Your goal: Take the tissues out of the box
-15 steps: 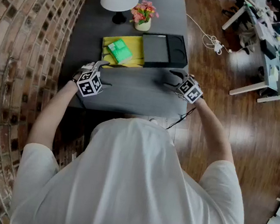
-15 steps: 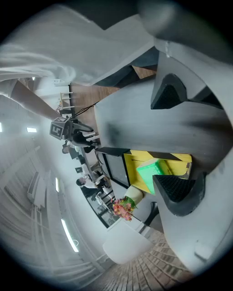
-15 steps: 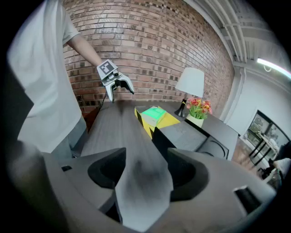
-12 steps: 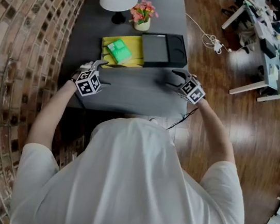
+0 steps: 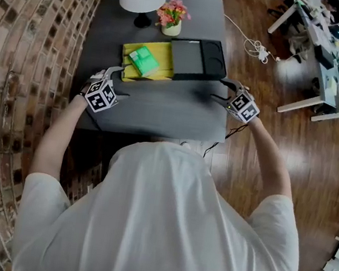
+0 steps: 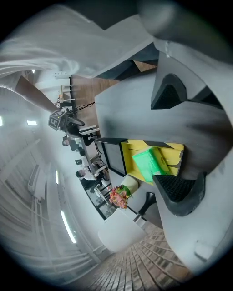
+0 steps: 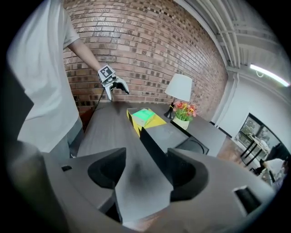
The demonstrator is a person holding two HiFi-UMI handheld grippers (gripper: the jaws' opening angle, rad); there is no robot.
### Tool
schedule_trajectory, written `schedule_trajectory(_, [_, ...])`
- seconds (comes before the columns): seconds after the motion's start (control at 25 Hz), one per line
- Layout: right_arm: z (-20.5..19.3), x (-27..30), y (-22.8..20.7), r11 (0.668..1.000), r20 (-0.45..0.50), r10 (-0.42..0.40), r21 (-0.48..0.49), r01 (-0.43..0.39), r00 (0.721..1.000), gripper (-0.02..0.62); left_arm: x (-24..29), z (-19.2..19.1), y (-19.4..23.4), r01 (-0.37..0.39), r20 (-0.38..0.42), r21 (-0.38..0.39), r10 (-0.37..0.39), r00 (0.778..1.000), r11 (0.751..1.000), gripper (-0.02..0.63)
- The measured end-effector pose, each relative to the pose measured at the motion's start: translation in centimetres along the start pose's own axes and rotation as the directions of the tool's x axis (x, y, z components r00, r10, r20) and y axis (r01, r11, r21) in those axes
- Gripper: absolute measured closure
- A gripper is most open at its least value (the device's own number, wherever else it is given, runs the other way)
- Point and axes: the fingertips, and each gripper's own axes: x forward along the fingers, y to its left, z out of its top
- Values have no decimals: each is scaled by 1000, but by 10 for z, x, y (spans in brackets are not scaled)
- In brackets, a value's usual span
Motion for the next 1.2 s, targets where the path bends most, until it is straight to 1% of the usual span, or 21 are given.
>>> schedule_trajectory(0.08, [1, -1, -7, 1000, 3, -2, -19, 2, 1000, 296, -3, -3, 4, -13, 2, -17, 14, 1000, 1000, 153])
schedule_trajectory(0.2, [21, -10, -11, 999, -2, 6, -38, -6, 1000, 296, -8, -6, 9, -34, 5, -42, 34, 999, 999, 153])
schedule_trajectory(0.4, [36, -6, -23, 993, -35, 16, -113, -20, 999, 298, -19, -14, 16, -66, 10, -72, 67, 998, 995, 152])
schedule_trajectory(0.64, [66, 7, -37, 986, -23, 47, -161, -50, 999, 297, -41, -27, 31, -130, 19, -134, 133, 991, 982, 153])
schedule_trajectory(0.84, [92, 27, -35, 971, -19, 103, -215, -105, 995, 296, -57, -38, 32, -165, 13, -169, 169, 985, 972, 153])
schedule_trajectory(1.04, [119, 51, -30, 951, -12, 175, -255, -172, 984, 296, -70, -40, 29, -194, 23, -197, 203, 979, 961, 153])
schedule_trajectory(1.12, [127, 62, -28, 940, -14, 205, -276, -201, 979, 296, -74, -39, 27, -205, 29, -204, 215, 976, 957, 153])
schedule_trajectory(1.2, [134, 72, -23, 921, -25, 243, -309, -239, 970, 296, -78, -38, 26, -213, 36, -209, 226, 974, 954, 153])
